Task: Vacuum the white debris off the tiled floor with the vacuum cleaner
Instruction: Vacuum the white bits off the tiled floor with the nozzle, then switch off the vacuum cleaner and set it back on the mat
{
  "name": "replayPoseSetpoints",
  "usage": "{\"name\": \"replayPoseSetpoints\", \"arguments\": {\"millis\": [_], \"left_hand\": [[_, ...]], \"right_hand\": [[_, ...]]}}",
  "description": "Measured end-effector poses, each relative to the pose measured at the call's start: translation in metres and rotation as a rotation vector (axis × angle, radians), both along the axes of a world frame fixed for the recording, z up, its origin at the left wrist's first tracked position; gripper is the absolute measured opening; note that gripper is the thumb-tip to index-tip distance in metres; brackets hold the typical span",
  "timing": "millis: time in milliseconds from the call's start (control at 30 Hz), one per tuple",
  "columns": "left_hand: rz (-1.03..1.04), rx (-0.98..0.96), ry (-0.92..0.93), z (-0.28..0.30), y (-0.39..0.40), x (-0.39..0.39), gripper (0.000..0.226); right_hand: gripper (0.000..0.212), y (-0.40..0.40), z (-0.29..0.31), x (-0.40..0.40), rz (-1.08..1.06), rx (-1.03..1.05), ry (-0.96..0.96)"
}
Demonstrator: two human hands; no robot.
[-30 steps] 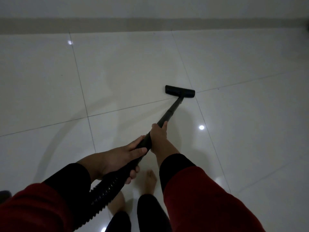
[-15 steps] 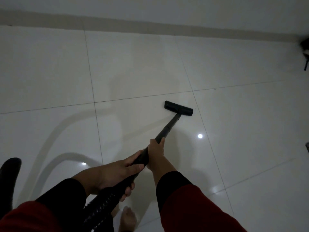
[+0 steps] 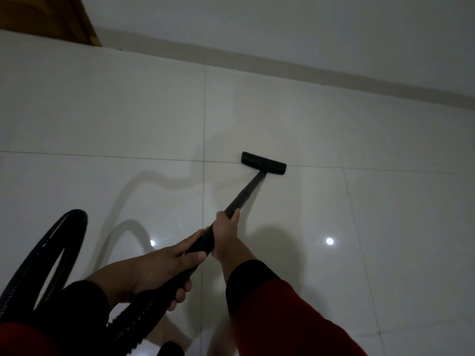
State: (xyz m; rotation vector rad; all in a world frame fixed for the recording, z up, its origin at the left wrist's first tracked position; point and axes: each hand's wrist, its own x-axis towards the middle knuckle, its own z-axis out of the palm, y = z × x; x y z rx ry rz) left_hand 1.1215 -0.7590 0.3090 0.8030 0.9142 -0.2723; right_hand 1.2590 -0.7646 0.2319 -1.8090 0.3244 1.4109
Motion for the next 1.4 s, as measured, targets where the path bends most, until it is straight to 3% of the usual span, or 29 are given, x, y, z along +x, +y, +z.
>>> {"name": "replayPoseSetpoints", "arguments": {"millis": [667, 800, 867, 933, 1000, 1067, 1233, 1300, 1400], "left_hand": [[0.555, -0.016, 0.049, 0.001, 0.054, -0.244, 0.053], [0.66, -0.02, 0.064, -0.01, 0.061, -0.28, 0.063], [0.667, -0.006, 0.062, -0.013, 0.067, -0.297, 0.073], [0.661, 0.018, 0.088, -0.016, 0.075, -0.318, 0.081], [0.612, 0.05, 0.14, -0.017, 0.083, -0.345, 0.086], [0.524, 0.103, 0.224, -0.018, 0.088, -0.373, 0.093], [0.404, 0.228, 0.475, -0.021, 0.077, -0.431, 0.094], [0.293, 0.326, 0.654, -0.021, 0.067, -0.45, 0.095], [0.028, 0.495, 1.094, -0.014, 0.044, -0.468, 0.093]], "right_hand": [[0.067, 0.121, -0.02, -0.259, 0.529, 0.053, 0.067], [0.066, 0.14, -0.03, -0.299, 0.65, 0.065, 0.114], [0.064, 0.153, -0.029, -0.312, 0.828, 0.067, 0.122], [0.065, 0.17, -0.03, -0.32, 1.265, 0.1, -0.082], [0.063, 0.189, -0.039, -0.324, 1.793, 0.243, -0.526], [0.055, 0.207, -0.043, -0.334, 2.094, 0.558, -0.739], [0.055, 0.232, -0.062, -0.388, 2.567, 1.18, -0.527], [0.056, 0.229, -0.07, -0.415, 2.579, 1.345, -0.42], [0.061, 0.217, -0.084, -0.45, 2.505, 1.536, -0.199]]}}
